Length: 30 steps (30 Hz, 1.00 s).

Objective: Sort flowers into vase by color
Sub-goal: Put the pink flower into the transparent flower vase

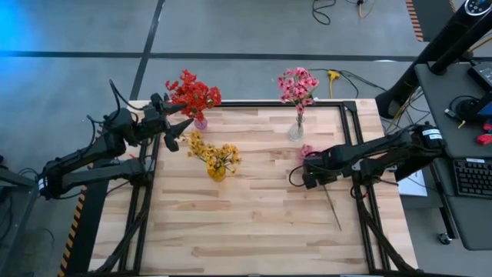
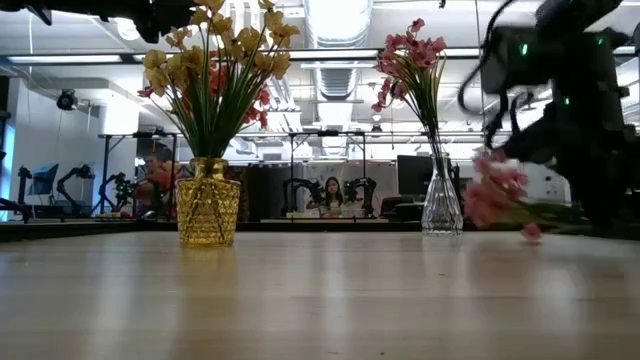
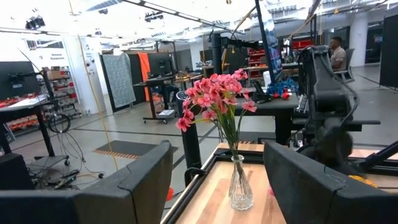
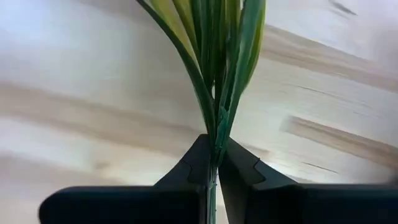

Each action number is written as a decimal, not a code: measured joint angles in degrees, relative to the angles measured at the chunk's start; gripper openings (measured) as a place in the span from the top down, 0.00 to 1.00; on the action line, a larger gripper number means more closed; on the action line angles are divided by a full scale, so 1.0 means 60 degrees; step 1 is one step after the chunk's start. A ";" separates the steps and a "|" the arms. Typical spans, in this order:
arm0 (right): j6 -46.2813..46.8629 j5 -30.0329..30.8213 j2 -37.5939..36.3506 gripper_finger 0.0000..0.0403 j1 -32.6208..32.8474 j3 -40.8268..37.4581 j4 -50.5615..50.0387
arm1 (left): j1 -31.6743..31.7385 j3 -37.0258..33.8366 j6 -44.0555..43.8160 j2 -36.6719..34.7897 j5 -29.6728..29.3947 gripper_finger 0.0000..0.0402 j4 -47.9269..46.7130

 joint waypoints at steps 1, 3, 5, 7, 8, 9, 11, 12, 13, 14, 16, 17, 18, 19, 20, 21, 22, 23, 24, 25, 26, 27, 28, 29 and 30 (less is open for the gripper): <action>0.0005 0.0100 -0.0135 0.96 0.0154 0.0072 0.0192 | -0.0003 0.0000 -0.0003 0.0007 0.0000 0.42 -0.0003; 0.0003 0.0561 -0.0422 0.97 0.0472 0.0240 0.0971 | -0.0001 0.0000 -0.0056 0.0025 0.0000 0.42 -0.0004; -0.0171 0.1275 -0.0748 0.97 0.0721 0.0324 0.1988 | -0.0001 0.0000 -0.0150 0.0051 0.0004 0.42 0.0003; -0.0611 0.1992 -0.1043 0.97 0.0886 0.0328 0.3309 | 0.0000 0.0000 -0.0217 0.0073 0.0004 0.42 0.0002; -0.0950 0.2328 -0.1176 0.97 0.0930 0.0328 0.3977 | -0.0002 0.0000 -0.0219 0.0073 0.0004 0.42 0.0000; -0.1381 0.2712 -0.1304 0.97 0.0967 0.0328 0.4650 | -0.0004 0.0000 -0.0219 0.0074 0.0004 0.42 0.0005; -0.2561 0.3394 -0.1482 0.97 0.1002 0.0328 0.5950 | 0.0000 0.0000 -0.0219 0.0080 0.0004 0.42 0.0044; -0.3320 0.3651 -0.1525 0.97 0.1015 0.0328 0.6605 | -0.0004 0.0000 -0.0219 0.0084 0.0004 0.42 0.0037; -0.4107 0.3802 -0.1555 0.97 0.1015 0.0328 0.7243 | 0.0000 0.0000 -0.0219 0.0084 0.0004 0.42 0.0036; -0.4907 0.3933 -0.1565 0.97 0.1011 0.0328 0.7913 | 0.0000 0.0001 -0.0219 0.0084 0.0004 0.42 0.0036; -0.6396 0.4014 -0.1569 0.97 0.0992 0.0328 0.9314 | 0.0000 0.0000 -0.0219 0.0080 0.0004 0.42 0.0044; -0.7163 0.4017 -0.1563 0.97 0.0993 0.0328 0.9985 | 0.0000 0.0000 -0.0219 0.0080 0.0004 0.42 0.0045; -0.7932 0.4019 -0.1551 0.97 0.0993 0.0328 1.0653 | 0.0000 0.0000 -0.0220 0.0080 0.0004 0.42 0.0057; -0.8651 0.4019 -0.1559 0.97 0.0993 0.0328 1.1254 | 0.0000 0.0000 -0.0234 0.0076 0.0004 0.42 0.0066; -0.9329 0.4019 -0.1595 0.97 0.0993 0.0328 1.1742 | -0.0002 0.0000 -0.0261 0.0080 0.0004 0.42 0.0068; -0.9921 0.4019 -0.1655 0.97 0.0993 0.0328 1.2131 | 0.0000 0.0000 -0.0306 0.0087 0.0004 0.42 0.0086; -1.0427 0.4016 -0.1751 0.97 0.0992 0.0328 1.2415 | 0.0000 0.0000 -0.0324 0.0094 0.0004 0.42 0.0105; -1.0842 0.4019 -0.1882 0.97 0.0989 0.0328 1.2568 | -0.0003 0.0000 -0.0341 0.0094 0.0004 0.42 0.0109; -1.1174 0.4015 -0.2049 0.97 0.0989 0.0328 1.2632 | 0.0000 0.0000 -0.0371 0.0095 0.0004 0.42 0.0108; -1.1443 0.4019 -0.2242 0.97 0.0989 0.0328 1.2626 | 0.0000 0.0000 -0.0394 0.0092 0.0004 0.42 0.0115; -1.1629 0.4019 -0.2458 0.97 0.0986 0.0328 1.2541 | -0.0002 0.0000 -0.0405 0.0091 0.0004 0.42 0.0117; -1.1800 0.4026 -0.2694 0.97 0.0986 0.0328 1.2420 | 0.0000 0.0000 -0.0433 0.0091 0.0003 0.42 0.0116; -1.1911 0.4173 -0.2941 0.97 0.0989 0.0328 1.2309 | -0.0002 0.0001 -0.0462 0.0091 0.0004 0.42 0.0113; -1.2002 0.4491 -0.3189 0.97 0.0989 0.0328 1.2194 | 0.0000 0.0000 -0.0471 0.0092 0.0004 0.42 0.0113; -1.2105 0.4882 -0.3450 0.97 0.0991 0.0328 1.1998 | -0.0001 0.0003 -0.0474 0.0094 0.0004 0.42 0.0113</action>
